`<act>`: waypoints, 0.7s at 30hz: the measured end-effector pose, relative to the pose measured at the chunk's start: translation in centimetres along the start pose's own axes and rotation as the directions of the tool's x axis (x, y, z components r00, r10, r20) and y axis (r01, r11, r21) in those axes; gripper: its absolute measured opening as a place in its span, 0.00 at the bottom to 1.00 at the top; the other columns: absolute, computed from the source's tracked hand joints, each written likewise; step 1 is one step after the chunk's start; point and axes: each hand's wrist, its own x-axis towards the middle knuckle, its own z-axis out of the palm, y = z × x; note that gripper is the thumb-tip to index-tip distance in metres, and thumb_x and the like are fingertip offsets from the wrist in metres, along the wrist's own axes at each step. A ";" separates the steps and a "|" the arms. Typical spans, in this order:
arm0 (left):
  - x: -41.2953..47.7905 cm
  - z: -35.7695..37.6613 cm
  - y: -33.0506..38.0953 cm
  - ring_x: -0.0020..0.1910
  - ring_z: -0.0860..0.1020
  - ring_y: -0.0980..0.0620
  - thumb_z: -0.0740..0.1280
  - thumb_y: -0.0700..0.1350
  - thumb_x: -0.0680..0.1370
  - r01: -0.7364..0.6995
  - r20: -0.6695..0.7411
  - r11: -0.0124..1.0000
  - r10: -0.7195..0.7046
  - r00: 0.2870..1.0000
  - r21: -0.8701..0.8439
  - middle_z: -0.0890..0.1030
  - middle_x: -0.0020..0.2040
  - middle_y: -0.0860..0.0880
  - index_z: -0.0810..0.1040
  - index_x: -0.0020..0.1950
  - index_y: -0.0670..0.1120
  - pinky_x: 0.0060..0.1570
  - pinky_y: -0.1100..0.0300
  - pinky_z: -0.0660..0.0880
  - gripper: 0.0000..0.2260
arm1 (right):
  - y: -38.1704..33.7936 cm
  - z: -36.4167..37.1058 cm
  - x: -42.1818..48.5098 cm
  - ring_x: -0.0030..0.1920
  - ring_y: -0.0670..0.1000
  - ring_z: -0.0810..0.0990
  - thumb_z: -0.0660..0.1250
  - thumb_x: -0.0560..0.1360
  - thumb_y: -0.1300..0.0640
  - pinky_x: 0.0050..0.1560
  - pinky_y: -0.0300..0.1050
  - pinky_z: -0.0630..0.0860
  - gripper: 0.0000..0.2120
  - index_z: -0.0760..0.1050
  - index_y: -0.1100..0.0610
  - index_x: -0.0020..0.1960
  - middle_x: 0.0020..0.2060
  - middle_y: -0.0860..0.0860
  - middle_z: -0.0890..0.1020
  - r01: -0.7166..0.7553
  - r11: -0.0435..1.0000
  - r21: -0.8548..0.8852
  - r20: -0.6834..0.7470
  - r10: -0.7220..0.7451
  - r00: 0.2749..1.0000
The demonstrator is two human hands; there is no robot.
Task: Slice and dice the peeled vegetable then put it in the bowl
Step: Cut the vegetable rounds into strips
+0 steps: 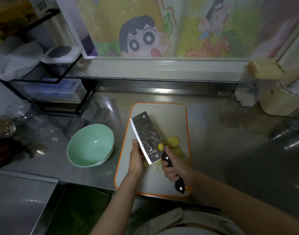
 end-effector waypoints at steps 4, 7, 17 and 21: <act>-0.5 0.8 0.4 0.39 0.83 0.51 0.46 0.60 0.80 0.126 0.133 0.978 -0.105 0.986 -0.166 0.85 0.41 0.46 0.77 0.51 0.43 0.45 0.55 0.75 0.27 | 0.2 -0.2 -0.2 0.18 0.43 0.55 0.47 0.78 0.35 0.19 0.33 0.50 0.28 0.62 0.53 0.28 0.19 0.46 0.59 -0.018 0.997 0.072 0.056 0.014 0.998; -0.3 0.6 0.4 0.43 0.82 0.48 0.47 0.60 0.80 0.161 0.151 0.971 -0.135 0.979 -0.177 0.84 0.44 0.44 0.77 0.54 0.43 0.44 0.54 0.77 0.27 | 0.6 -0.4 -0.2 0.18 0.42 0.56 0.48 0.77 0.35 0.19 0.33 0.50 0.29 0.63 0.52 0.27 0.20 0.46 0.59 -0.019 0.996 0.083 0.056 0.014 0.998; 0.5 -0.4 -0.4 0.33 0.81 0.52 0.57 0.39 0.81 0.081 0.036 0.989 -0.085 0.996 0.121 0.82 0.34 0.47 0.75 0.45 0.40 0.32 0.63 0.77 0.09 | 0.8 0.1 0.0 0.18 0.42 0.56 0.47 0.78 0.35 0.18 0.34 0.51 0.27 0.61 0.53 0.30 0.20 0.46 0.59 0.005 0.999 0.041 -0.064 -0.003 0.998; 0.8 -0.8 -0.8 0.31 0.77 0.52 0.60 0.39 0.80 0.036 0.007 0.967 -0.039 0.999 0.253 0.79 0.37 0.44 0.76 0.44 0.39 0.29 0.64 0.73 0.08 | 0.9 0.0 0.0 0.18 0.42 0.57 0.49 0.78 0.34 0.17 0.34 0.52 0.26 0.61 0.53 0.31 0.20 0.46 0.59 0.023 0.999 0.029 -0.094 -0.020 0.995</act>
